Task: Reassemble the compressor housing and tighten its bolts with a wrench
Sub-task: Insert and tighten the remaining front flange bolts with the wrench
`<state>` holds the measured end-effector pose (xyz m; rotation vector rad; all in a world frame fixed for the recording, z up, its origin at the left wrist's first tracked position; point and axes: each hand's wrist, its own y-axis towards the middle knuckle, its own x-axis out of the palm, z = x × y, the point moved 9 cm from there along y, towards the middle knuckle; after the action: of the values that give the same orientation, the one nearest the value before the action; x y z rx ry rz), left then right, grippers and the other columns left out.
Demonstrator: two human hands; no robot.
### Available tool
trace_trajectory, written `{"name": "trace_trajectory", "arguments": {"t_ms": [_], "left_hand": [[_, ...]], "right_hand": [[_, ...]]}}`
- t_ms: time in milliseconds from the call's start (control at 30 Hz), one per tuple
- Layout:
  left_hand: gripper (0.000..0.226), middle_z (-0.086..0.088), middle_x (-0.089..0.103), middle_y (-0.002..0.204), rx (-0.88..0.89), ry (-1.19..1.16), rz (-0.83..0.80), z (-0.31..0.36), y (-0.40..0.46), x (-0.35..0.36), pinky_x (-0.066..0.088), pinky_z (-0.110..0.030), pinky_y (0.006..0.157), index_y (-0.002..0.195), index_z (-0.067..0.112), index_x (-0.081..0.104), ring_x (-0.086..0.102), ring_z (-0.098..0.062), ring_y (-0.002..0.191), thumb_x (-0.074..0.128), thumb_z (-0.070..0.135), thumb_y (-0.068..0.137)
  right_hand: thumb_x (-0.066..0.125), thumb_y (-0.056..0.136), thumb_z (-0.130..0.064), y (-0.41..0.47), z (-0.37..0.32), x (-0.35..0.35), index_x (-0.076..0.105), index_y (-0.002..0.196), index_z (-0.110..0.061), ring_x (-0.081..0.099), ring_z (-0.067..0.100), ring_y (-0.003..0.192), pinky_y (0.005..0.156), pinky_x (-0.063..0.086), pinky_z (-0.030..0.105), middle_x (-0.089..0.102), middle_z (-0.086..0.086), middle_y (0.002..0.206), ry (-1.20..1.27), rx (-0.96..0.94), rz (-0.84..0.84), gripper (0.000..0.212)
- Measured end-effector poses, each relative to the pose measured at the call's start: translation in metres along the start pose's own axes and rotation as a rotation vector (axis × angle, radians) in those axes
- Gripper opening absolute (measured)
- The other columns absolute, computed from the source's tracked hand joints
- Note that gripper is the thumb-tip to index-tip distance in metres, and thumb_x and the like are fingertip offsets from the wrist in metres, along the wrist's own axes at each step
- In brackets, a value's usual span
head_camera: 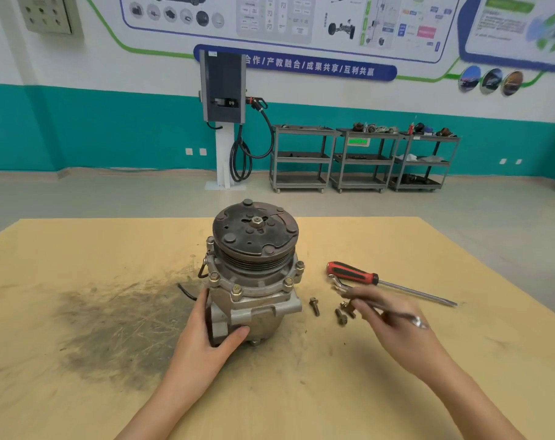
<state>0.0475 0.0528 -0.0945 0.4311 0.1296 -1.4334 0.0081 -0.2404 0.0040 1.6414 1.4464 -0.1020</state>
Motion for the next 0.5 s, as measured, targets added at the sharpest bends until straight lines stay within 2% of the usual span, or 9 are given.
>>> {"name": "trace_trajectory", "arguments": {"t_ms": [67,100,167,267,300,333,400,433,500], "left_hand": [[0.092,0.043,0.037,0.111,-0.008,0.02,0.001,-0.001,0.001,0.0,0.029,0.012,0.075,0.157,0.019,0.023,0.032,0.047,0.087,0.079,0.024,0.084],[0.092,0.043,0.036,0.111,-0.012,0.03,0.002,-0.001,0.001,0.001,0.029,0.012,0.075,0.157,0.019,0.023,0.032,0.046,0.087,0.079,0.025,0.084],[0.094,0.044,0.035,0.113,-0.018,0.041,0.01,-0.003,0.001,0.0,0.03,0.011,0.077,0.158,0.02,0.021,0.043,0.033,0.096,0.079,0.028,0.084],[0.096,0.044,0.035,0.117,-0.016,0.037,-0.009,0.002,-0.001,0.0,0.031,0.005,0.082,0.159,0.023,0.019,0.04,0.008,0.117,0.079,0.031,0.084],[0.095,0.041,0.039,0.12,-0.014,0.031,-0.016,0.003,0.0,0.0,0.031,0.001,0.085,0.159,0.023,0.019,0.04,0.005,0.121,0.079,0.031,0.084],[0.094,0.037,0.043,0.125,-0.007,0.024,-0.026,0.004,-0.001,0.0,0.031,-0.002,0.088,0.158,0.024,0.02,0.042,0.004,0.124,0.079,0.03,0.084],[0.092,0.029,0.048,0.131,0.002,0.004,-0.035,0.006,-0.002,0.0,0.032,-0.003,0.091,0.156,0.027,0.023,0.046,0.0,0.129,0.08,0.029,0.084],[0.093,0.028,0.049,0.133,0.003,-0.002,-0.036,0.007,-0.003,0.0,0.033,-0.005,0.094,0.156,0.028,0.023,0.046,0.0,0.13,0.08,0.03,0.083],[0.095,0.032,0.045,0.135,-0.001,0.006,-0.046,0.01,-0.006,-0.001,0.033,-0.01,0.098,0.157,0.031,0.02,0.045,0.005,0.128,0.08,0.031,0.083]], "right_hand": [[0.065,0.09,-0.02,-0.017,0.0,0.009,0.071,0.094,-0.041,0.062,-0.003,0.077,0.051,0.046,0.017,0.068,-0.028,0.085,-0.395,-0.133,-0.146,0.022],[0.063,0.088,-0.022,-0.026,0.002,0.013,0.071,0.094,-0.04,0.061,-0.002,0.075,0.045,0.039,0.012,0.066,-0.03,0.083,-0.522,-0.187,-0.208,0.02],[0.065,0.08,-0.021,-0.038,0.006,0.014,0.072,0.092,-0.037,0.061,0.002,0.072,0.042,0.031,0.01,0.065,-0.029,0.078,-0.677,-0.253,-0.293,0.021],[0.065,0.069,-0.017,-0.046,0.01,0.012,0.075,0.089,-0.027,0.064,0.01,0.067,0.04,0.045,0.022,0.068,-0.019,0.075,-0.829,-0.25,-0.32,0.025],[0.071,0.068,-0.021,-0.047,0.015,0.014,0.074,0.097,-0.024,0.065,0.013,0.073,0.045,0.049,0.025,0.069,-0.016,0.082,-0.875,-0.211,-0.348,0.03],[0.07,0.073,-0.024,-0.048,0.025,0.017,0.068,0.115,-0.024,0.064,0.014,0.089,0.058,0.053,0.028,0.069,-0.014,0.098,-0.936,-0.129,-0.415,0.042],[0.051,0.09,-0.024,-0.054,0.043,0.023,0.032,0.147,-0.028,0.045,0.014,0.125,0.085,0.044,0.027,0.05,-0.014,0.136,-0.991,-0.021,-0.494,0.06],[0.046,0.092,-0.022,-0.054,0.044,0.025,0.019,0.151,-0.027,0.036,0.014,0.132,0.09,0.039,0.027,0.042,-0.014,0.144,-1.033,0.01,-0.513,0.065],[0.045,0.093,-0.022,-0.05,0.048,0.028,0.013,0.153,-0.024,0.033,0.013,0.134,0.091,0.036,0.027,0.039,-0.013,0.146,-1.063,0.06,-0.515,0.068]]}}
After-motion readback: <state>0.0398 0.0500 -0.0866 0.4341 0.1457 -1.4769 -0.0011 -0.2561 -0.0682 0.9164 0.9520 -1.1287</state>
